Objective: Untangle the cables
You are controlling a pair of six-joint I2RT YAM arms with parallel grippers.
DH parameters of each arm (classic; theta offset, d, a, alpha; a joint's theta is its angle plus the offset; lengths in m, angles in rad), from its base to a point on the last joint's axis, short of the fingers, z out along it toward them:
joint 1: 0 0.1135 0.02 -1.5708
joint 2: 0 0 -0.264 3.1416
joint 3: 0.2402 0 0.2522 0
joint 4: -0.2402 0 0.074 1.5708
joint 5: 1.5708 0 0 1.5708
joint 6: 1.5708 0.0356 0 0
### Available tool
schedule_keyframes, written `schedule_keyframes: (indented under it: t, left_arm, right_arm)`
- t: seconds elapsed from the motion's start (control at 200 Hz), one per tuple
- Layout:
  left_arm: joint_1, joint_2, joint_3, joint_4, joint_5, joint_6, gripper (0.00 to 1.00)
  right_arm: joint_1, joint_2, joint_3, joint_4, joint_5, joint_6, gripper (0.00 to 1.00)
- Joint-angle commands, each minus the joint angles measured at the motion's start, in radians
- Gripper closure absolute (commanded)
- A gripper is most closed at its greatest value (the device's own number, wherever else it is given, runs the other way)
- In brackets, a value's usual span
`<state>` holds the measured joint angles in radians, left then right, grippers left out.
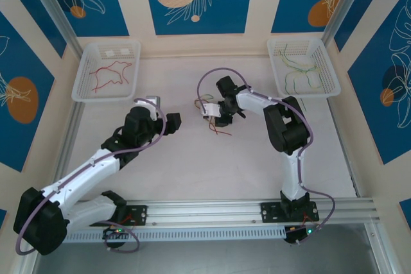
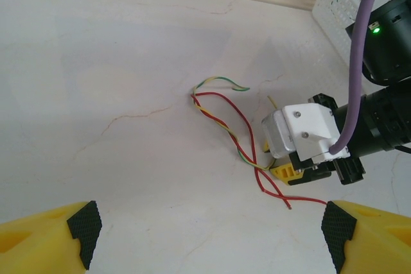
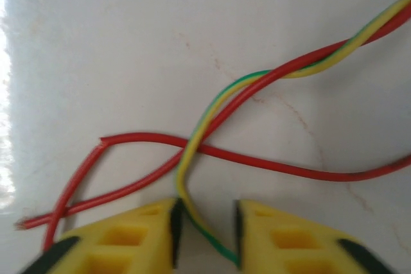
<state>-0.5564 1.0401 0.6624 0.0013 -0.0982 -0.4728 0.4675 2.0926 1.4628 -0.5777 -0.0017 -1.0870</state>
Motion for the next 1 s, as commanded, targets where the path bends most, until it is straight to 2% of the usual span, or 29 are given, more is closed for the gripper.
schedule_keyframes:
  t: [0.0, 0.085, 0.16, 0.29, 0.395, 0.63, 0.77, 0.995]
  left_arm:
    - [0.005, -0.034, -0.014, -0.012, 0.000, 0.007, 0.10]
    - [0.005, -0.040, -0.020, -0.009, -0.009, 0.006, 0.09]
    - [0.005, -0.037, -0.024, -0.004, -0.005, 0.003, 0.09]
    - [0.005, -0.027, -0.033, 0.019, 0.001, -0.007, 0.09]
    - [0.005, -0.010, -0.035, 0.030, 0.011, -0.017, 0.09]
    - [0.005, 0.038, -0.010, 0.029, 0.065, 0.003, 0.09]
    - [0.002, 0.092, 0.018, 0.035, 0.106, 0.014, 0.11]
    - [-0.020, 0.170, 0.052, 0.064, 0.187, 0.045, 0.13]
  right_arm:
    - [-0.012, 0.087, -0.036, 0.019, 0.108, 0.003, 0.85]
    - [-0.009, 0.060, -0.069, 0.021, 0.135, 0.022, 0.86]
    - [-0.004, 0.045, -0.040, -0.027, 0.146, 0.119, 0.89]
    - [-0.004, 0.005, 0.001, -0.115, 0.055, 0.288, 0.90]
    - [-0.001, -0.044, -0.005, -0.116, -0.034, 0.425, 1.00]
    - [0.004, -0.194, -0.108, 0.005, -0.130, 0.671, 1.00]
    - [-0.003, -0.286, -0.160, 0.058, -0.230, 0.788, 1.00]
    - [0.004, -0.377, -0.199, 0.068, -0.319, 0.890, 1.00]
